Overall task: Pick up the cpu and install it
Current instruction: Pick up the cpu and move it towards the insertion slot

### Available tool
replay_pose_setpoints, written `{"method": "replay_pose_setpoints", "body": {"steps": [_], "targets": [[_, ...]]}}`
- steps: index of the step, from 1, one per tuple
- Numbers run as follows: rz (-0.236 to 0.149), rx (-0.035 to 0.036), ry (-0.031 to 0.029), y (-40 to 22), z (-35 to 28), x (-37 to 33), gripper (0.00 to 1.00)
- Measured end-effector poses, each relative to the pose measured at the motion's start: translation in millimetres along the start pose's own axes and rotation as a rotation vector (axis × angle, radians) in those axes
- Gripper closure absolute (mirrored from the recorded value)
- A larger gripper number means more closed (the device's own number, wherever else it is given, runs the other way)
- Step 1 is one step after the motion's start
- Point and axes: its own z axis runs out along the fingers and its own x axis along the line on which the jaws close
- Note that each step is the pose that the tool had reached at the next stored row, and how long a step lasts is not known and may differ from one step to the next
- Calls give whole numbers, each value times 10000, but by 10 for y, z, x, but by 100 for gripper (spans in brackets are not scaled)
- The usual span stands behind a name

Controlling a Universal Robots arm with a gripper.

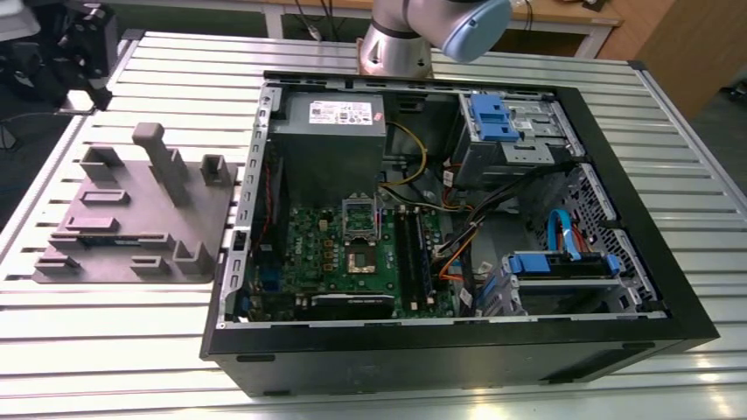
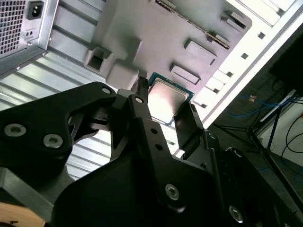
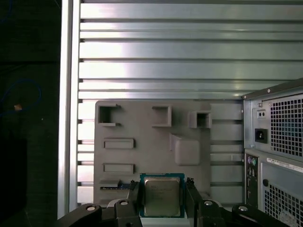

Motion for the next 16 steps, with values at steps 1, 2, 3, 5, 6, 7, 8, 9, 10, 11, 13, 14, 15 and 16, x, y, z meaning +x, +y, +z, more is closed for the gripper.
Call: {"method": "replay_pose_setpoints", "body": {"steps": [1,2,3,5,6,7,8,9,10,11,13,14,15,16], "targets": [[0,0,0,1,0,-42,53],[0,0,0,1,0,-84,53],[0,0,0,2,0,-128,53],[-1,0,0,3,1,-223,53],[-1,0,-1,3,2,-268,53],[0,0,1,4,1,-312,53],[0,0,-1,5,2,-357,53],[0,0,0,6,2,-402,53],[-1,0,1,6,2,-447,53],[-1,0,0,7,2,-495,53],[0,0,-1,8,3,-586,53],[0,0,0,9,3,-631,53],[-1,1,1,9,2,-676,53],[-2,0,0,10,3,-721,53]]}}
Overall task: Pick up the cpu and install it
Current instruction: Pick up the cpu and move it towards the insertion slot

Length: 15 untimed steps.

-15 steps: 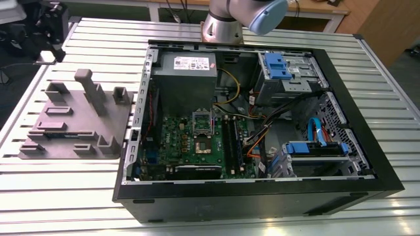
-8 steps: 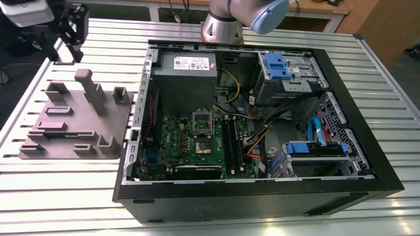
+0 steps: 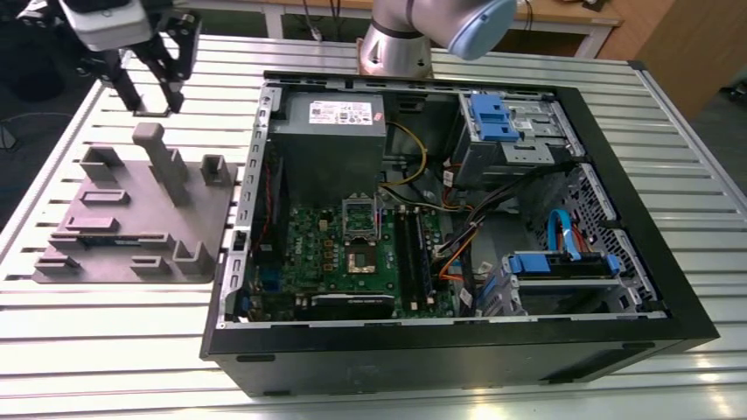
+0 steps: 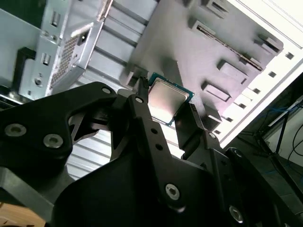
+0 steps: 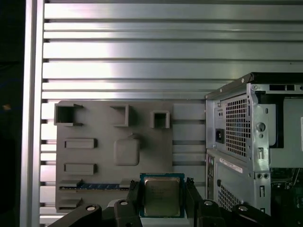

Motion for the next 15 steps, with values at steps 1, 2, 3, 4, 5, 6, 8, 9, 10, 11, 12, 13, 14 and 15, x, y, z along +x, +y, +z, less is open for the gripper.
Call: {"method": "replay_pose_setpoints", "body": {"steps": [1,2,3,4,5,6,8,9,10,11,12,13,14,15], "targets": [[0,-1,0,1,1,-48,53],[1,-1,0,1,1,-92,53],[2,0,1,2,1,-137,53],[2,0,1,3,1,-182,53],[0,0,0,3,2,-227,53],[1,0,0,4,2,-272,53],[2,1,1,5,3,-366,53],[2,1,1,6,3,-411,53],[1,0,0,7,4,-456,53],[1,0,0,7,4,-501,53],[1,0,0,8,5,-546,53],[2,0,1,9,5,-591,53],[2,1,1,9,5,-636,53],[0,0,0,10,6,-684,53]]}}
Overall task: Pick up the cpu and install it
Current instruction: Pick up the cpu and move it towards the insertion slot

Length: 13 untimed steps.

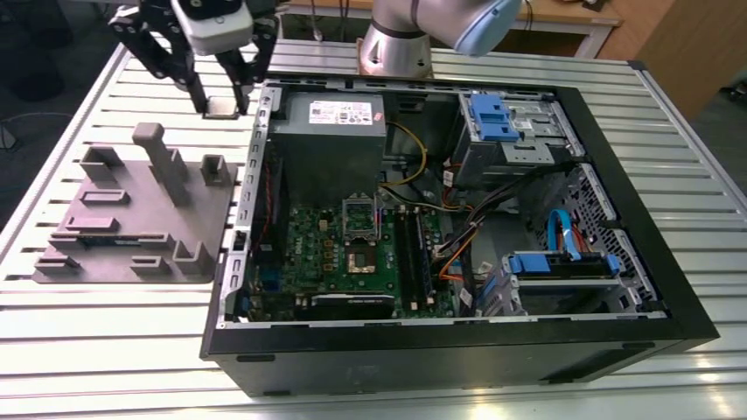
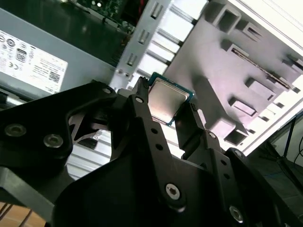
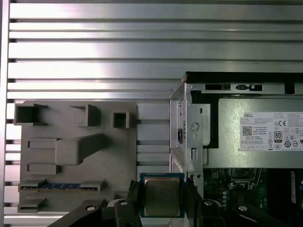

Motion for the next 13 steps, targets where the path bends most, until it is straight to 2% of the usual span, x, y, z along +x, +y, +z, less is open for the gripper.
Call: {"method": "replay_pose_setpoints", "body": {"steps": [6,8,11,13], "targets": [[1,0,-1,3,6,-258,53],[1,0,-1,4,11,-321,53],[1,-1,-1,4,22,-376,53],[1,1,0,4,30,-444,53]]}}
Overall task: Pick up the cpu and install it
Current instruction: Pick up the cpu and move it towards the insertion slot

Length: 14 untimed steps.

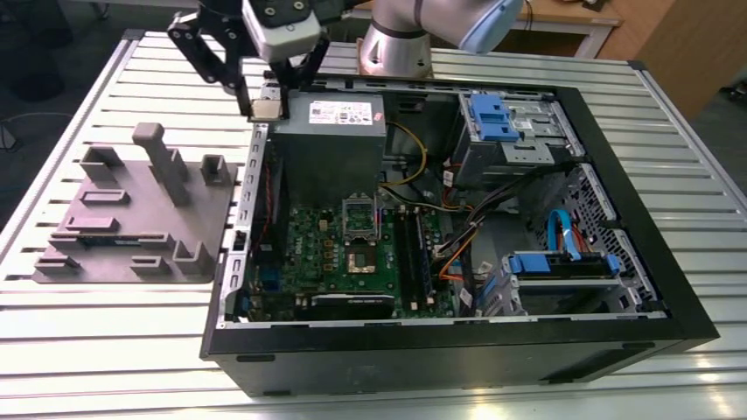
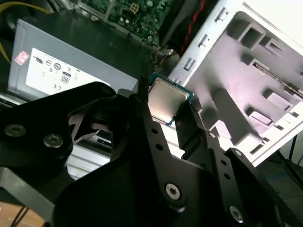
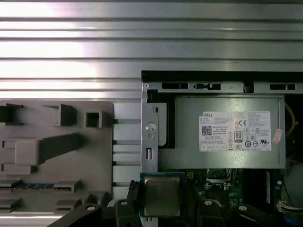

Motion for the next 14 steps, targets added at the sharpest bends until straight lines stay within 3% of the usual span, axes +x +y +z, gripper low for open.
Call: {"method": "replay_pose_setpoints", "body": {"steps": [10,14], "targets": [[1,-1,7,4,37,-429,53],[0,13,7,-19,49,-496,53]]}}
